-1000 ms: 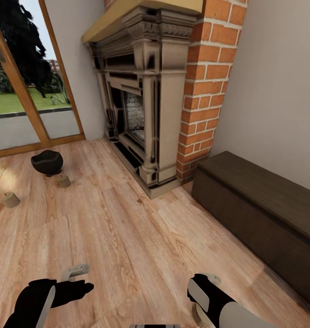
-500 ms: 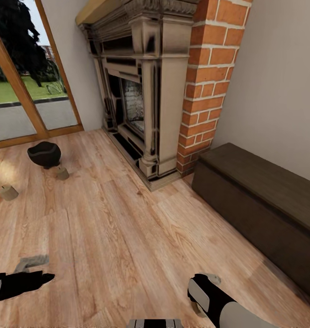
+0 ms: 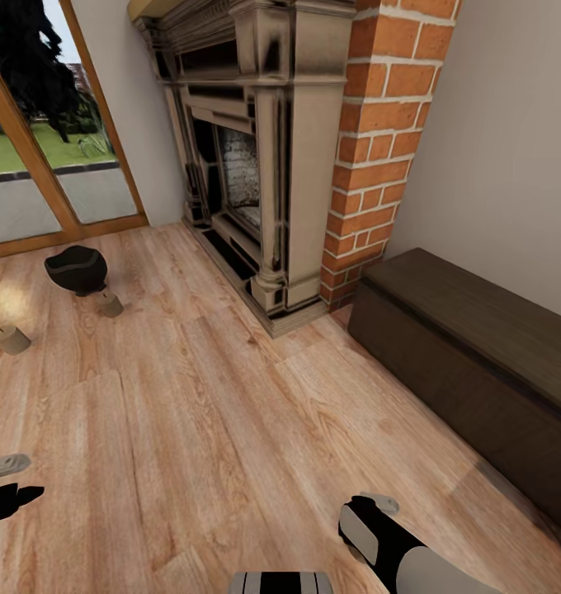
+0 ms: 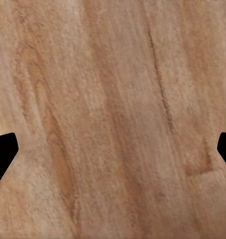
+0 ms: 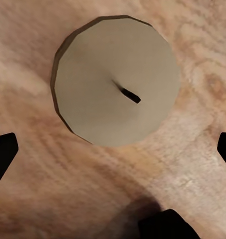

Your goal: Place each of the two pumpkins and all three candles from the living room inside a cabinet in the living room (use any cabinet), then make sure every cabinet is closed, and position the cauldron so it is next to a table in the living room.

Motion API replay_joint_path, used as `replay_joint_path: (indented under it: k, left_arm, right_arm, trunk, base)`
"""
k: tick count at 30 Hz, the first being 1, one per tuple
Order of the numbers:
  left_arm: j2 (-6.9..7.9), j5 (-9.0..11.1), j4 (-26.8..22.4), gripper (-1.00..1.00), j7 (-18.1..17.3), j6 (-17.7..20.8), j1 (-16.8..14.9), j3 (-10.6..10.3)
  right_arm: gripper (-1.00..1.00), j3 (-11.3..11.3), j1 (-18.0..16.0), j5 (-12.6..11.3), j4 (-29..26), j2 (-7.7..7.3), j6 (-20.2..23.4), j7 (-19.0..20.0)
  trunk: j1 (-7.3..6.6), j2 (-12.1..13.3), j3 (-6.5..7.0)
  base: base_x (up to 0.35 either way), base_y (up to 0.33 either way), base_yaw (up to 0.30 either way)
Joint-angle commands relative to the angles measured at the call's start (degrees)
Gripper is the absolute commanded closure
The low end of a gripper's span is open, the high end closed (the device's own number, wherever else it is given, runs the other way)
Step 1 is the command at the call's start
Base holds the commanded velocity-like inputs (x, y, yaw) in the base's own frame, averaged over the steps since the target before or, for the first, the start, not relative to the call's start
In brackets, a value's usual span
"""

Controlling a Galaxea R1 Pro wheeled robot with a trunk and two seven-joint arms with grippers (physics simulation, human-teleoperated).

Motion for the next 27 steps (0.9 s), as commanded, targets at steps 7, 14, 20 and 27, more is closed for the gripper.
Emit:
replay_joint_path:
  k: [7, 14, 20, 27]
  left_arm:
    - [0.02, 0.0, 0.0, -1.00, 0.2, -0.1, 0.0, 0.1]
    - [0.02, 0.1, 0.0, -1.00, 0.1, -0.1, 0.0, 0.1]
    - [0.02, 0.0, 0.0, -1.00, 0.1, -0.1, 0.0, 0.1]
    - [0.02, 0.0, 0.0, -1.00, 0.1, -0.1, 0.0, 0.2]
  right_arm:
    - [-1.00, 0.0, 0.0, 0.0, 0.0, -0.03, -0.4, 0.0]
    - [-1.00, 0.1, 0.0, 0.1, 0.0, -0.23, -1.4, 0.1]
    - [-1.00, 0.2, 0.1, 0.1, 0.5, -0.28, -6.5, 0.1]
    - [-1.00, 0.3, 0.1, 0.2, 0.6, -0.36, -9.4, 0.2]
  trunk:
    - [0.00, 0.0, 0.00]
    - [0.00, 0.0, 0.00]
    - [0.00, 0.0, 0.00]
    - [0.00, 0.0, 0.00]
  base:
    - [0.011, 0.000, 0.000]
    - [0.086, 0.000, 0.000]
    - [0.008, 0.000, 0.000]
    - [0.061, -0.003, 0.000]
